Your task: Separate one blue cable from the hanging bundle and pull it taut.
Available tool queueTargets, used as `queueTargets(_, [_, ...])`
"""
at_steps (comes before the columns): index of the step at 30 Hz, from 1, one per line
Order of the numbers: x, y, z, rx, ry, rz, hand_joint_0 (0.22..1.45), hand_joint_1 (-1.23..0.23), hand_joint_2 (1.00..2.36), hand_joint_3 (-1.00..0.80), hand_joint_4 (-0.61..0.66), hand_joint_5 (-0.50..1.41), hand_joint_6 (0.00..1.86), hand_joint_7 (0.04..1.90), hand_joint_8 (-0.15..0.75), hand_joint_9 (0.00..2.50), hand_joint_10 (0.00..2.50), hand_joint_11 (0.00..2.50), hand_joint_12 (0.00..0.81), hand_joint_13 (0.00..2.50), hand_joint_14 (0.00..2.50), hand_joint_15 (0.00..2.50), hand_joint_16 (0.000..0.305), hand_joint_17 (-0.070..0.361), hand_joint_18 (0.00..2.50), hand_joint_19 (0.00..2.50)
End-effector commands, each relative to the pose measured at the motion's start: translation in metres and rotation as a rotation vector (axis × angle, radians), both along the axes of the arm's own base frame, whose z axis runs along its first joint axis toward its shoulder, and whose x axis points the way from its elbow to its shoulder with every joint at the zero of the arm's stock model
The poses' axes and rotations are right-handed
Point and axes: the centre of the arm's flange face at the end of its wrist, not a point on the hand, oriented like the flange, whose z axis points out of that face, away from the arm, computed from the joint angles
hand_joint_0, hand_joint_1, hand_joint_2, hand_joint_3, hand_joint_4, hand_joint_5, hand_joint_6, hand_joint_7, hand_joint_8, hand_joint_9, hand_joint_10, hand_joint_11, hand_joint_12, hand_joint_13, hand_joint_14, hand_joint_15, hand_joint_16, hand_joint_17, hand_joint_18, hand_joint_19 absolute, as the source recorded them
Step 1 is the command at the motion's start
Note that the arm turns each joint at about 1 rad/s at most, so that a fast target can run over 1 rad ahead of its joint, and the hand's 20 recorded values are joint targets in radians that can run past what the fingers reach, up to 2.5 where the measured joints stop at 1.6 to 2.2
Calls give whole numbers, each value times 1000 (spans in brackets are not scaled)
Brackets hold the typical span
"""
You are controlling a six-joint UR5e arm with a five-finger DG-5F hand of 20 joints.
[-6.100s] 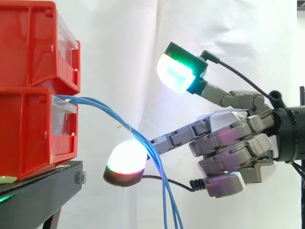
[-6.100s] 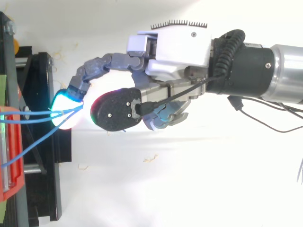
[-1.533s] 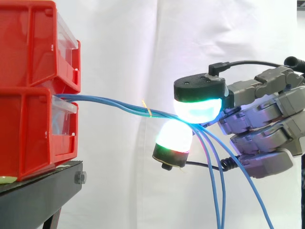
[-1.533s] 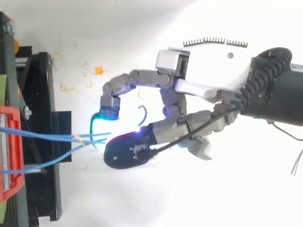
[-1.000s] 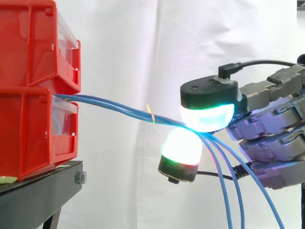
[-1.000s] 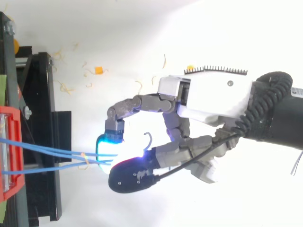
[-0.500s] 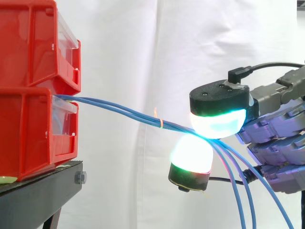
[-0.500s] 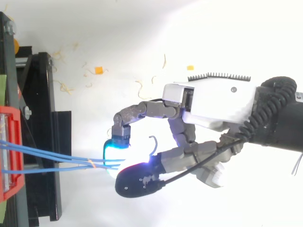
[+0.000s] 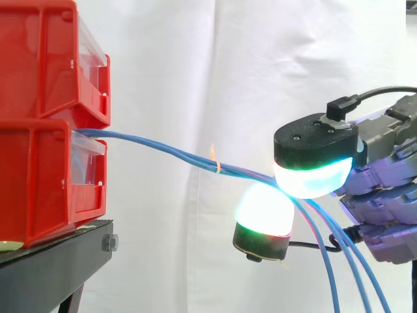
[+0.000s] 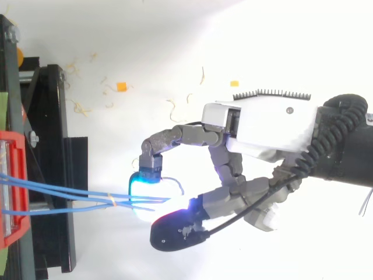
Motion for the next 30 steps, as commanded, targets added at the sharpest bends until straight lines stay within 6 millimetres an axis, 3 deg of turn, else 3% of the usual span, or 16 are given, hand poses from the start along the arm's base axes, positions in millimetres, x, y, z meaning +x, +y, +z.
queueTargets(1, [0,0,0,0,0,0,702,-890,1017,-117,146,116,507,1151,212,2146,31,804,331,1900,25,1257,48,108,1546,917])
queueTargets(7, [0,0,0,0,0,0,687,-926,1016,-183,143,112,507,1157,223,2133,30,807,333,1891,25,1255,49,109,1540,921])
queueTargets(9, [0,0,0,0,0,0,640,-935,1013,-252,200,102,506,1157,228,2112,30,794,337,1892,26,1258,53,118,1548,921])
queueTargets(13, [0,0,0,0,0,0,560,-856,1003,-463,191,99,506,1166,209,2088,31,802,311,1860,27,1290,51,116,1498,970])
queueTargets(18, [0,-1,0,-1,0,-3,526,-794,1000,-500,157,105,506,1140,214,2103,29,777,315,1868,25,1272,54,122,1516,947])
queueTargets(25, [0,-1,0,-1,0,-3,620,-586,1000,-500,132,116,505,1126,172,2146,31,794,294,1884,26,1275,45,102,1485,993])
queueTargets(30, [0,-1,0,-1,0,-3,707,-652,1000,-500,165,121,505,1136,150,2184,30,782,290,1912,29,1284,44,98,1510,980])
